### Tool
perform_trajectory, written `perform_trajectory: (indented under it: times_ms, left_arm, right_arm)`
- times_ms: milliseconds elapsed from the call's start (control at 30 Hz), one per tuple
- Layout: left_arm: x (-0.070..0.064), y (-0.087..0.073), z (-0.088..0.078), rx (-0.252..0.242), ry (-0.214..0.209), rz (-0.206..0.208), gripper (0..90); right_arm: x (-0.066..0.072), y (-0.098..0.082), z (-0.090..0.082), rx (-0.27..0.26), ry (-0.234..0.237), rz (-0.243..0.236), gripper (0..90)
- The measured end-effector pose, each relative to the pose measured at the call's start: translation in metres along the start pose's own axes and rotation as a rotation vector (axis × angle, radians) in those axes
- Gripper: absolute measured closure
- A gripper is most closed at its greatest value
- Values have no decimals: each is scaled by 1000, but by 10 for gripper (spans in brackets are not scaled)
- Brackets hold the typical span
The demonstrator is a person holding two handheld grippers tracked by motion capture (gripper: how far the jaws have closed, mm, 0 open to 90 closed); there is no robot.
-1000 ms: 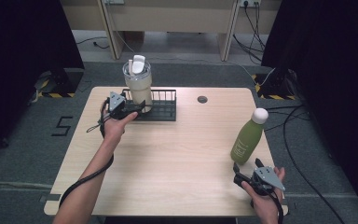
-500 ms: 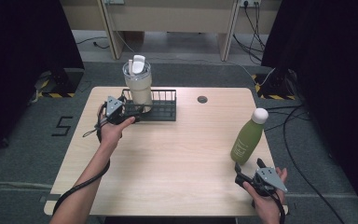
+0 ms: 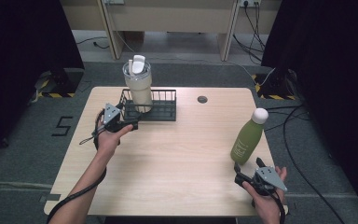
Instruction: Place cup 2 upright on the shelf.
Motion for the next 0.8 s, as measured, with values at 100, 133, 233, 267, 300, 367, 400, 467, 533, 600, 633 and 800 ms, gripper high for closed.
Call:
perform_trajectory:
  times_ms: [100, 133, 233, 267, 300, 367, 400, 467, 533, 600, 633, 800]
  left_arm:
    - [-1, -1, -5, -2, -1, 3, 62]
    - [-1, 0, -7, -5, -1, 1, 62]
    - [-2, 1, -14, -14, -3, 0, 62]
    - [-3, 1, -16, -17, -4, -2, 62]
    - [-3, 1, -18, -20, -4, -1, 62]
    - [-3, 1, -21, -23, -5, -4, 62]
    - [-2, 0, -22, -23, -6, -5, 62]
    - [-3, -1, -24, -23, -7, -5, 62]
    - [-3, -2, -26, -19, -9, -3, 62]
    - [-4, -3, -30, -19, -12, -2, 62]
    - [-5, -4, -31, -19, -14, -5, 62]
    - [-4, -7, -40, -18, -15, -6, 62]
  right_arm:
    - [0, 2, -1, -8, 0, -16, 146]
    - [-1, 4, -1, -11, -5, -18, 143]
    - [-2, 8, -3, -23, -13, -22, 139]
    - [-2, 10, -4, -23, -12, -21, 139]
    - [-4, 12, -4, -31, -17, -24, 138]
    - [-4, 13, -4, -31, -18, -23, 138]
    - [-4, 14, -4, -33, -22, -24, 138]
    - [-4, 15, -4, -35, -21, -22, 134]
    - [-3, 16, -5, -36, -19, -22, 125]
    - [-4, 22, -5, -46, -25, -37, 108]
    - [-4, 25, -4, -54, -27, -42, 105]
    - [-7, 35, 0, -68, -31, -42, 107]
Point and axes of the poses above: each handheld gripper's, and its own axes: z roughly forward along the jaws, y roughly out of its top, x roughly to its left, the point moved 9 cm from there along z, roughly forward along the jaws, and after that the axes turned 9 degrees about -z, right-handed, at the moved point
